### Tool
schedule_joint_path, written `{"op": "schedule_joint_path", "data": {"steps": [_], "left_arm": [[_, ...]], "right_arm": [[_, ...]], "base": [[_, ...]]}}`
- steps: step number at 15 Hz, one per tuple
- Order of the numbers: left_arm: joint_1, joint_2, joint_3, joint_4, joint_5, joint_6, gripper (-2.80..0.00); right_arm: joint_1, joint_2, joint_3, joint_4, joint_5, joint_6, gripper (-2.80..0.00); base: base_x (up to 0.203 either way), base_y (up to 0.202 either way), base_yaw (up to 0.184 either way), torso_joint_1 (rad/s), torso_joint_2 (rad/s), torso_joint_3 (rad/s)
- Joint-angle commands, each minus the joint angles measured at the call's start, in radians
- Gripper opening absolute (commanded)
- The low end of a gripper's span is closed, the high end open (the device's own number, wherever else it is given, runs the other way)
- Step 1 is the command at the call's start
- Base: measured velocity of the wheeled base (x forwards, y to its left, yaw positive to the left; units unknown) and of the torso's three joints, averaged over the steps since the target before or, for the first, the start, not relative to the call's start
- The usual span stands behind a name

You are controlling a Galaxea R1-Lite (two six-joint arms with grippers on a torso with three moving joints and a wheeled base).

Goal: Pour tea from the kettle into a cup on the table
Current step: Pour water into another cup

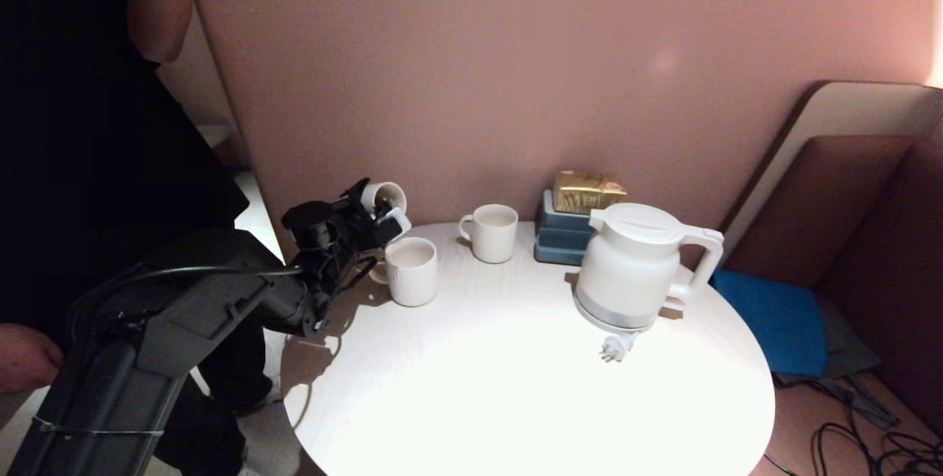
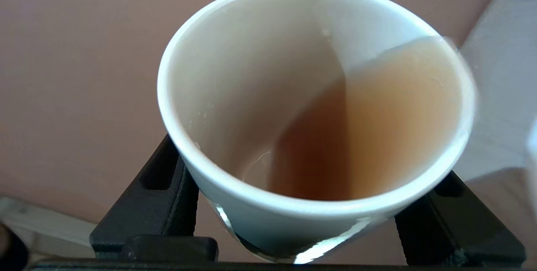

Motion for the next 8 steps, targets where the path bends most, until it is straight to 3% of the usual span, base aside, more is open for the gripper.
{"op": "schedule_joint_path", "data": {"steps": [1,8], "left_arm": [[-0.001,0.003,-0.008,-0.008,-0.002,0.020,-2.80],[-0.003,0.006,-0.003,-0.016,-0.053,0.108,-2.80]], "right_arm": [[0.000,0.001,0.000,0.000,0.000,0.001,-2.80],[0.000,0.001,0.001,0.000,0.000,0.001,-2.80]], "base": [[0.000,0.000,0.000,0.000,0.00,0.000],[0.000,0.000,0.000,0.000,0.00,0.000]]}}
